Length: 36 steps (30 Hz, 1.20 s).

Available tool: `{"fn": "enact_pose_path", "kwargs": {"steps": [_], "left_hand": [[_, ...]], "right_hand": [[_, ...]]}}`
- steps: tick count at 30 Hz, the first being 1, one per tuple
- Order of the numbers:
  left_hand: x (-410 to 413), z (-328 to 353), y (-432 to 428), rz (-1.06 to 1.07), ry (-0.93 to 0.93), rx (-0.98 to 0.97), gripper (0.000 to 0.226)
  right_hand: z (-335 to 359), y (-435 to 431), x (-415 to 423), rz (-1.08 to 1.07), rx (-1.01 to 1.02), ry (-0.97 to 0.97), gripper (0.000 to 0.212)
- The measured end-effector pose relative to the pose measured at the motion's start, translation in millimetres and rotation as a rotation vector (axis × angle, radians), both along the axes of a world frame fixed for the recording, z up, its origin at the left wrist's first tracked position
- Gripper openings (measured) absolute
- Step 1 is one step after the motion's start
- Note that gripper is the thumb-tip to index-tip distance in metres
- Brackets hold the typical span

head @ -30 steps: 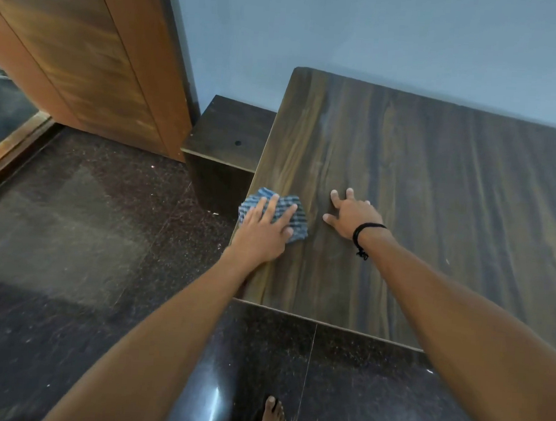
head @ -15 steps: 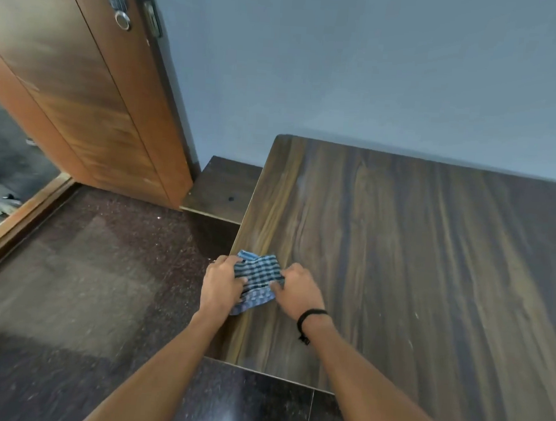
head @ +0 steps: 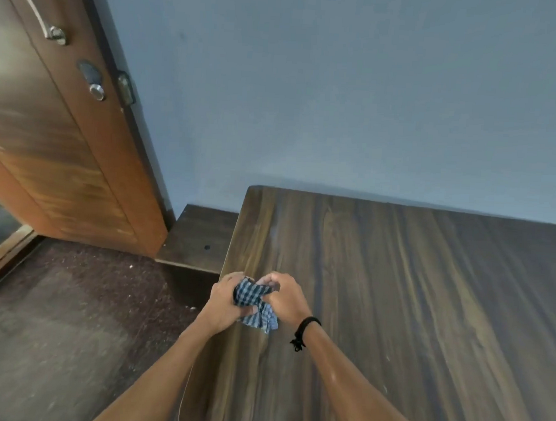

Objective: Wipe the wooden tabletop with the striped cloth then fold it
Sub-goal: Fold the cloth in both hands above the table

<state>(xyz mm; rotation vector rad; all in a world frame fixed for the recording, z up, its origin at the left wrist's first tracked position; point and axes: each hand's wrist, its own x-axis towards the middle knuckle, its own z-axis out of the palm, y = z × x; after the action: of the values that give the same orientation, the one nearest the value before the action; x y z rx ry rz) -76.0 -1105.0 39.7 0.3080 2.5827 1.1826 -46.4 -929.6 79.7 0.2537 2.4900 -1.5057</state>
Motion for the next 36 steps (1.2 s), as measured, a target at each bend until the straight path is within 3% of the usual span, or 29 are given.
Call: {"fn": "enact_pose_path", "kwargs": {"steps": [4, 7, 9, 12, 17, 21, 23, 28, 31, 36], "left_hand": [[-34, 99, 32, -0.064, -0.215, 0.378, 0.06], [-61, 164, 59, -0.08, -0.293, 0.63, 0.072], [-71, 196, 87, -0.102, -0.377, 0.838, 0.061], [-73, 241, 137, -0.098, -0.409, 1.042, 0.046], [-57, 309, 209, -0.07, -0.209, 0.984, 0.037], [-41, 341, 252, -0.178, -0.061, 0.881, 0.069], [-33, 348, 270, -0.29, 0.034, 0.772, 0.078], [-12, 356, 324, -0.458, 0.362, 0.51, 0.06], [-5, 361, 349, -0.439, 0.325, 0.496, 0.037], [-6, 367, 377, -0.408, 0.241, 0.549, 0.039]], "right_hand": [[87, 45, -24, -0.122, -0.213, 0.113, 0.03], [163, 81, -35, -0.26, -0.47, 0.236, 0.034], [206, 106, -36, -0.334, -0.633, 0.302, 0.033], [253, 143, -30, -0.371, -0.681, 0.37, 0.037], [298, 206, -1, -0.417, -0.542, 0.393, 0.031], [312, 260, 21, -0.473, -0.282, 0.604, 0.013], [318, 282, 34, -0.478, -0.138, 0.674, 0.017], [332, 319, 60, -0.414, 0.06, 0.796, 0.007], [335, 332, 71, -0.407, 0.124, 0.833, 0.003], [341, 356, 77, -0.511, 0.246, 0.899, 0.005]]}}
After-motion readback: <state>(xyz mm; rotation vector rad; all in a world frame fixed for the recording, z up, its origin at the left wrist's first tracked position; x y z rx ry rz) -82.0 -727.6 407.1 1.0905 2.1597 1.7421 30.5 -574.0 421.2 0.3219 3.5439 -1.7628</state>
